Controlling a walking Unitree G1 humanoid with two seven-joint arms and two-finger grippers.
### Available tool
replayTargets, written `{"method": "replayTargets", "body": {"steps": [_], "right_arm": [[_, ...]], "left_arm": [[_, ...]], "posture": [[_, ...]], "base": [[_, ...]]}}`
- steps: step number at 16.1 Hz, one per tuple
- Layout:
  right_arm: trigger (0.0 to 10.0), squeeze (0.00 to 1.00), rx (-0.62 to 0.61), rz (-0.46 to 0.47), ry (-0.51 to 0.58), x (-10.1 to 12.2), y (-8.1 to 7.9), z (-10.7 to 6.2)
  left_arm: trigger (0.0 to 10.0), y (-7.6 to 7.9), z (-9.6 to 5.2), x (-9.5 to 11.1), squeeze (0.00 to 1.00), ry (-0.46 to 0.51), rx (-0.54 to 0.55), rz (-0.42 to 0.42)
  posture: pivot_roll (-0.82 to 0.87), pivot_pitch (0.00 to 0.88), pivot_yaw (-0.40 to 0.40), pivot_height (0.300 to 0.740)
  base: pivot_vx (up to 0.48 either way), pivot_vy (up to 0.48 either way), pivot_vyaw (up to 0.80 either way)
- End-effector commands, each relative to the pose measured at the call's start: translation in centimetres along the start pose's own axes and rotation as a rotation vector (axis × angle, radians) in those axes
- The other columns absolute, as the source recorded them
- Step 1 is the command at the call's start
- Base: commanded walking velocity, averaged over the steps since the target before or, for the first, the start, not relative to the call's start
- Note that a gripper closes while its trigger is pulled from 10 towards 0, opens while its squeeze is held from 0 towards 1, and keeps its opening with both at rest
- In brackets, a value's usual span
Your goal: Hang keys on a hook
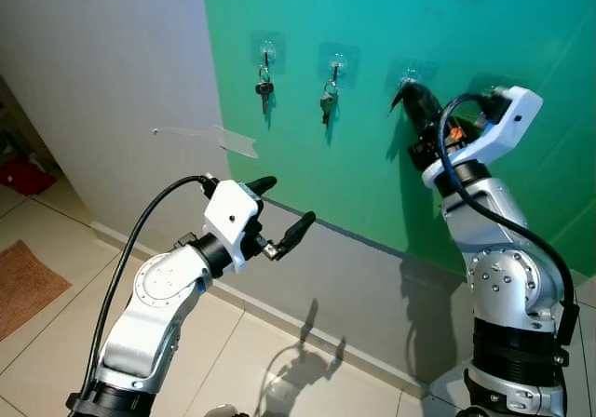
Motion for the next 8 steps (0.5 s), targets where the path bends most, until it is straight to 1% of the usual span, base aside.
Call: {"method": "replayTargets", "body": {"steps": [1, 5, 8], "right_arm": [[10.0, 0.0, -0.018, -0.007, 0.02, 0.5, 0.3, 0.4], [10.0, 0.0, -0.056, -0.011, 0.04, 0.9, 1.0, 0.7], [10.0, 0.0, -0.141, -0.029, -0.046, -0.6, 2.6, 0.3]], "left_arm": [[10.0, -0.1, 0.2, 0.1, 0.0, -0.003, -0.003, 0.006], [10.0, -0.2, 0.4, 0.1, 0.0, -0.001, 0.0, 0.009], [10.0, 0.1, 0.5, 0.2, 0.0, 0.004, -0.007, 0.007]], "posture": [[-0.05, 0.0, -0.022, 0.74], [-0.06, 0.0, -0.018, 0.74], [-0.06, 0.0, -0.014, 0.74]], "base": [[0.0, 0.0, 0.0], [0.0, 0.0, 0.0], [0.0, 0.0, 0.0]]}}
Point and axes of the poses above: a point about 5 cm out from each wrist's last joint towards the gripper, its own z axis pointing out of the wrist towards the gripper, its own x axis along the axis of the wrist's last joint, y = z × x, the point moved 4 cm from there along z, pointing out of the wrist towards the gripper, and after that the axes turned 15 degrees about z, right-handed, at the moved point
